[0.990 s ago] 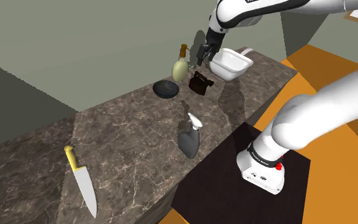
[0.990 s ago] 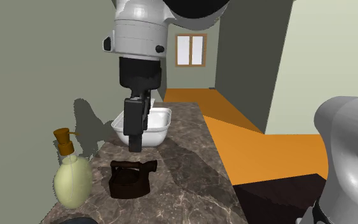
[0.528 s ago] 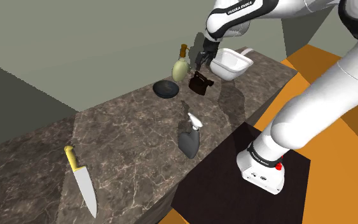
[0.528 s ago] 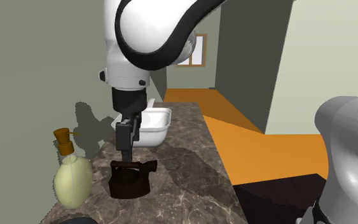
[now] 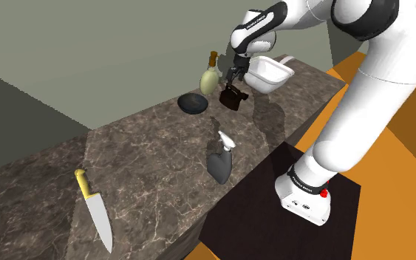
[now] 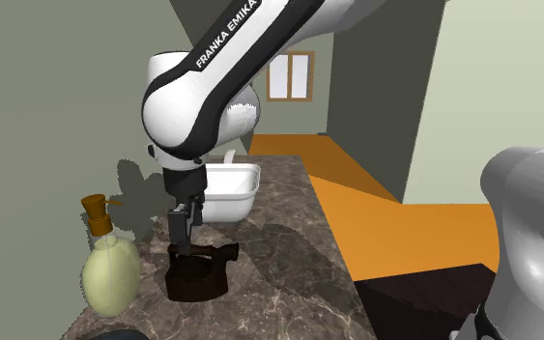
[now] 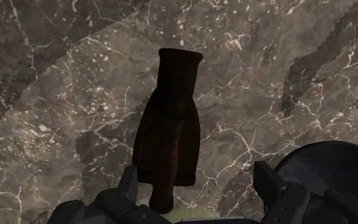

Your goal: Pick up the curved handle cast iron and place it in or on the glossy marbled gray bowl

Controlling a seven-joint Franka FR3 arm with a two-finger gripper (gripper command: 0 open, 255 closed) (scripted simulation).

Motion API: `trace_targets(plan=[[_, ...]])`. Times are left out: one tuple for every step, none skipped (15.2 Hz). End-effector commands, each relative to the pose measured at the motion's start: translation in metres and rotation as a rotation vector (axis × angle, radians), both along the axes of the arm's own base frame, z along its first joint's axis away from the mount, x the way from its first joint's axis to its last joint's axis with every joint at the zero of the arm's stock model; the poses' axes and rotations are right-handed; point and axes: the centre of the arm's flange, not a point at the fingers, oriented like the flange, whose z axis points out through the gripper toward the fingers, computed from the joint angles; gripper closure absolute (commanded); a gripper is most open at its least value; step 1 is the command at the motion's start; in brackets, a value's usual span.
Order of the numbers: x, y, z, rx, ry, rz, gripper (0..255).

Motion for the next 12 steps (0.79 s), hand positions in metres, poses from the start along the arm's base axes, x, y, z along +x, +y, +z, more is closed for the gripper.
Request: trace_targets(plan=[[0.005,-0.018,-0.019,-0.005,0.010,-0.003,0],[0.007,-0.023,-0.024,-0.006,0.012,-0.003,0],[0.007,-0.023,-0.029,-0.006,0.012,-0.003,0],[0.007,-0.023,-0.035,-0.006,0.012,-0.003,0],[0.008,-0.023,-0.040,-0.006,0.012,-0.003,0],[0.008,-0.023,-0.045,-0.006,0.012,-0.003,0],[0.008,-0.023,-0.050,-0.006,0.012,-0.003,0],[0.008,-0.023,-0.056,-0.006,0.012,-0.003,0],[0.008,-0.023,-0.061,-0.006,0.012,-0.003,0],[0.008,-0.023,-0.064,-0.006,0.012,-0.003,0],[0.008,-0.023,-0.064,-0.006,0.012,-0.003,0],[0.008,-0.023,-0.064,-0.006,0.012,-0.003,0]])
